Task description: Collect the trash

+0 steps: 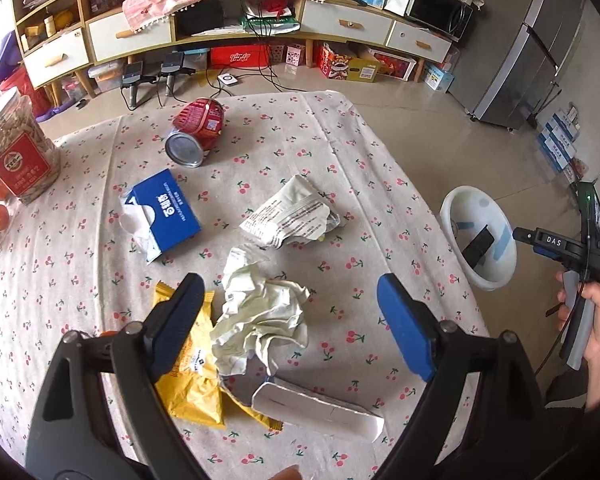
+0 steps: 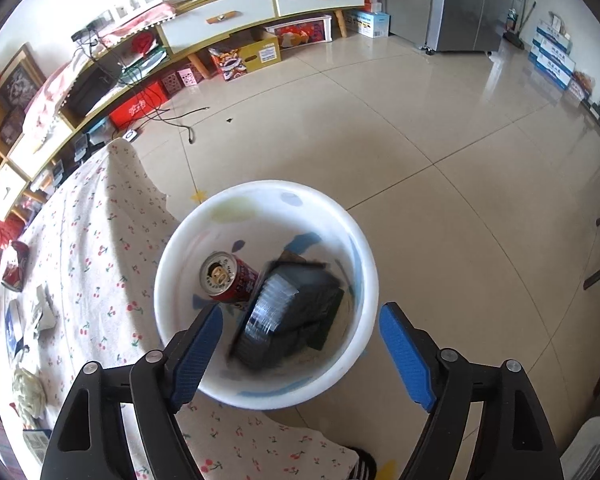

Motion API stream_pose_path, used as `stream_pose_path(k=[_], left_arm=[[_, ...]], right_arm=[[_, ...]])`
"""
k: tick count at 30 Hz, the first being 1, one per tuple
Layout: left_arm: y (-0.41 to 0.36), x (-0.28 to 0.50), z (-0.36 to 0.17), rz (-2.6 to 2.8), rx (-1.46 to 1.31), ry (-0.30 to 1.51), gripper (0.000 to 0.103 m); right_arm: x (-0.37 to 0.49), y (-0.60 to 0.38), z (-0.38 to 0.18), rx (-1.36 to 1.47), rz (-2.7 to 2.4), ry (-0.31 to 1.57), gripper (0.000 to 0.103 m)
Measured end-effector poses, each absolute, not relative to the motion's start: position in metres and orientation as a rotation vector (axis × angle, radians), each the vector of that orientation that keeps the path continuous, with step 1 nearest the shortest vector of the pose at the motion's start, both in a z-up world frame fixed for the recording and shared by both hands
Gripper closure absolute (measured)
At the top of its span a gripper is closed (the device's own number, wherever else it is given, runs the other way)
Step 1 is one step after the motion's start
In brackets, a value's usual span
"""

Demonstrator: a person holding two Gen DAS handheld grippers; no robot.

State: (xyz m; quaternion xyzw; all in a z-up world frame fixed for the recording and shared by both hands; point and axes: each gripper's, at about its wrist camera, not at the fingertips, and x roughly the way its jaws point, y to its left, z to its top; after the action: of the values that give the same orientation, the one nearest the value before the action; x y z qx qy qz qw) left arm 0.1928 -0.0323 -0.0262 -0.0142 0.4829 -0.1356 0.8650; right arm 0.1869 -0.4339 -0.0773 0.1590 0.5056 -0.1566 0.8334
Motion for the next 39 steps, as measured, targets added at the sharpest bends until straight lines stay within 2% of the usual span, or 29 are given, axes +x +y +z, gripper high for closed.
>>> stream_pose_path(k=[21, 31, 39], left_arm=[[0.048, 0.163, -0.055, -0.237, -0.102, 1.108, 0.014], [0.059, 0.137, -0.076, -0.288, -0.116, 1.188, 0.014], [0.067, 0.148, -0.09, -0.249, -0.117, 1.163, 0.014]], right_arm=[[0.163, -0.358, -0.044, 0.268, -0.203, 1.046, 0.019], [0.144, -0.312, -0.05, 0.207, -0.112, 1.078, 0.019], [0.136, -0.289, -0.059, 0.155, -0.078, 1.104, 0.019]])
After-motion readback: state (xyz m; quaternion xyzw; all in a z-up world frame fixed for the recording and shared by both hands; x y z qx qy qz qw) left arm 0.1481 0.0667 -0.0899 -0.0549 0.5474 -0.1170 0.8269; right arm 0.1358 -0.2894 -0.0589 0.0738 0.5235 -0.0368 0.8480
